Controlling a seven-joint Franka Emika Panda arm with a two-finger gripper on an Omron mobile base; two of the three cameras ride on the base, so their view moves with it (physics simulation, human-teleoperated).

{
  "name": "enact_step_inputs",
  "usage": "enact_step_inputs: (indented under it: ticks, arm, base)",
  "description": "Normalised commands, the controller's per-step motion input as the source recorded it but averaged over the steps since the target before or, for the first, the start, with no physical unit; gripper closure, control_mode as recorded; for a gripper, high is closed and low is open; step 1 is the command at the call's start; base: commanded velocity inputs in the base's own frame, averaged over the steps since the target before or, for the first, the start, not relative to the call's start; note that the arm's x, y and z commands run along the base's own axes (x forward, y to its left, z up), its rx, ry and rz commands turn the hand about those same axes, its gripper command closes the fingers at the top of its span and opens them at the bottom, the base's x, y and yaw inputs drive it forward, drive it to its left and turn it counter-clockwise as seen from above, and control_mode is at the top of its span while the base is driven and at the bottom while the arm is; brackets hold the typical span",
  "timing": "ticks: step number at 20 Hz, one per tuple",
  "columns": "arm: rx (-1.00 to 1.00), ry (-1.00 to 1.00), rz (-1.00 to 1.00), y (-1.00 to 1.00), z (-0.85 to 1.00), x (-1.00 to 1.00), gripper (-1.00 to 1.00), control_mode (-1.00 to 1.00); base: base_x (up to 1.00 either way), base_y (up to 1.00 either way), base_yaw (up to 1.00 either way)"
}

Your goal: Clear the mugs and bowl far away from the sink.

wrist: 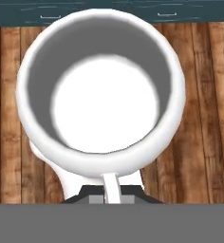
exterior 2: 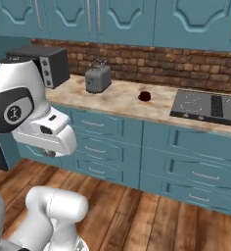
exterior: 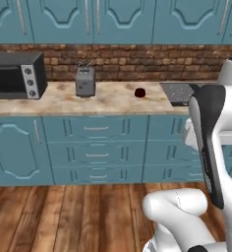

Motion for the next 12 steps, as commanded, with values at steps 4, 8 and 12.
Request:
enact_step_inputs:
  ticks: [4,8,12]
  arm:
    - [0.00,0.00,0.00,0.00,0.00,0.00,1.00,1.00]
    - [0.00,0.00,0.00,0.00,0.00,0.00,1.00,1.00]
    - [0.00,0.00,0.00,0.00,0.00,0.00,1.00,1.00]
  base:
    - [0.93,0.29,-0.09]
    - [1.00,0.32,-0.09]
    - [0.87,0.21,-0.09]
